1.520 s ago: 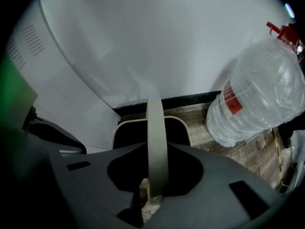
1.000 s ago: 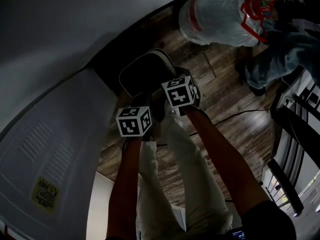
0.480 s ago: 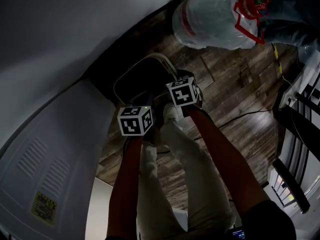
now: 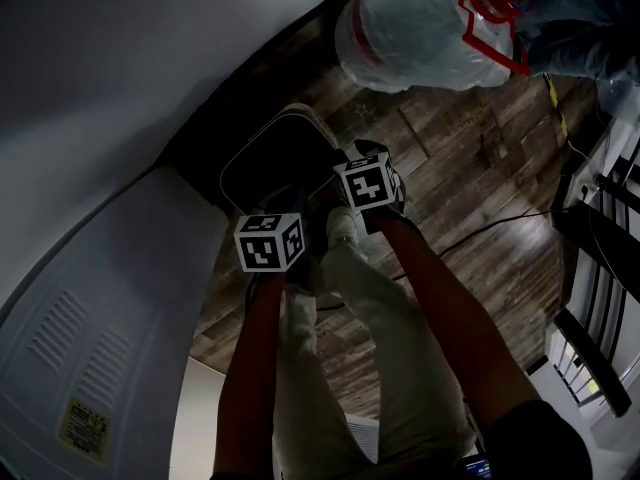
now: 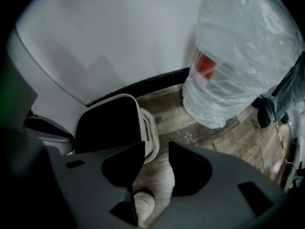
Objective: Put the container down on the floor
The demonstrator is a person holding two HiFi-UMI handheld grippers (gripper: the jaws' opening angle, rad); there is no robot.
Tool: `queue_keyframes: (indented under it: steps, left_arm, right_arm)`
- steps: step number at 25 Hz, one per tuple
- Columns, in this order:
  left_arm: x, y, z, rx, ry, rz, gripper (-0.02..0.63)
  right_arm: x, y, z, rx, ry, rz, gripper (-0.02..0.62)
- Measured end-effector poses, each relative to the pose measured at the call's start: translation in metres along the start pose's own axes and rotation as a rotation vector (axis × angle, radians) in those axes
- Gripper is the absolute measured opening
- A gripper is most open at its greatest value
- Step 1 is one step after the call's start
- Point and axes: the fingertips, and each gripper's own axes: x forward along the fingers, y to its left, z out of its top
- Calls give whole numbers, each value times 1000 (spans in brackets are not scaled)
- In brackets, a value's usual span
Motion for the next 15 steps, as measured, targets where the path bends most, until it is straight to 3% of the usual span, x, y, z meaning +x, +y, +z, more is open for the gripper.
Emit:
queue_keyframes:
  steps: [15]
  left_arm:
    - [-10,3,0,17,8,13,19]
  right_arm:
    - [-8,1,-4,32,-1,-9,140]
